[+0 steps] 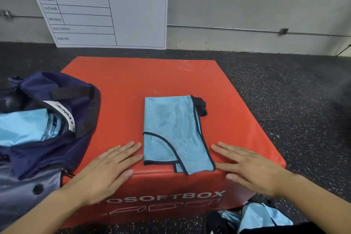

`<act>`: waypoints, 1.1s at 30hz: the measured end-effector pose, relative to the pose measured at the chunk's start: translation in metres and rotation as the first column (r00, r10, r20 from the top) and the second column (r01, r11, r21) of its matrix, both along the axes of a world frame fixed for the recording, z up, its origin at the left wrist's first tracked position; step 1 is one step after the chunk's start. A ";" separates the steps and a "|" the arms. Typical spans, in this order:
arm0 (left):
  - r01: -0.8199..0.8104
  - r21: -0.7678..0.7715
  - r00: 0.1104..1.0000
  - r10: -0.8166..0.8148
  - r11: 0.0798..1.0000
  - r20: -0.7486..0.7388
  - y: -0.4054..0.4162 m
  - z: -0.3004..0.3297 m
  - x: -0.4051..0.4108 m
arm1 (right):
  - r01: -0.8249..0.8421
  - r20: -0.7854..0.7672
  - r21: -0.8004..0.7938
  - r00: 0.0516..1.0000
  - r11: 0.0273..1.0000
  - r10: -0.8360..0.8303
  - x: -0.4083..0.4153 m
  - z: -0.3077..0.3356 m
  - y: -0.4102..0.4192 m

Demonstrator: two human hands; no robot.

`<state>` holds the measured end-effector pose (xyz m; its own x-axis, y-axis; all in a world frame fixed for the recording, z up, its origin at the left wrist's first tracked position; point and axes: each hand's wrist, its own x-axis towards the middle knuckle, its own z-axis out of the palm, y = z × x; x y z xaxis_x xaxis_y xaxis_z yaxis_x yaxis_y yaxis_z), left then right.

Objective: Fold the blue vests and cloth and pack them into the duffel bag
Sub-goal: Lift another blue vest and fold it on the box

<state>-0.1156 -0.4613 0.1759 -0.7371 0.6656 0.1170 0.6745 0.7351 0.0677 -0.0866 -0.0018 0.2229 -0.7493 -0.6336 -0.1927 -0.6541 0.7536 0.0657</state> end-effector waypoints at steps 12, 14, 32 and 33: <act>0.046 0.171 0.995 -0.060 0.984 0.079 0.037 0.009 -0.019 | -0.007 0.067 -0.284 0.997 0.959 0.027 -0.034 -0.015 -0.049; -0.044 0.300 0.972 -0.029 0.953 0.232 0.039 0.010 -0.024 | 0.173 0.220 -0.442 0.972 0.880 -0.080 -0.042 -0.010 -0.053; -0.656 0.544 0.635 -0.008 0.524 0.773 0.055 0.032 -0.055 | 0.694 0.641 -0.597 0.715 0.404 -0.280 -0.119 0.000 -0.108; -0.649 0.540 0.638 -0.003 0.536 0.770 0.055 0.032 -0.056 | 0.689 0.642 -0.560 0.712 0.460 -0.284 -0.118 0.000 -0.108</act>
<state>-0.1713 -0.4067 0.2080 -0.9508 0.2600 -0.1683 -0.0748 0.3347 0.9393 -0.2044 -0.1101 0.2232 -0.9436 -0.2412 -0.2268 0.0440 0.5877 -0.8079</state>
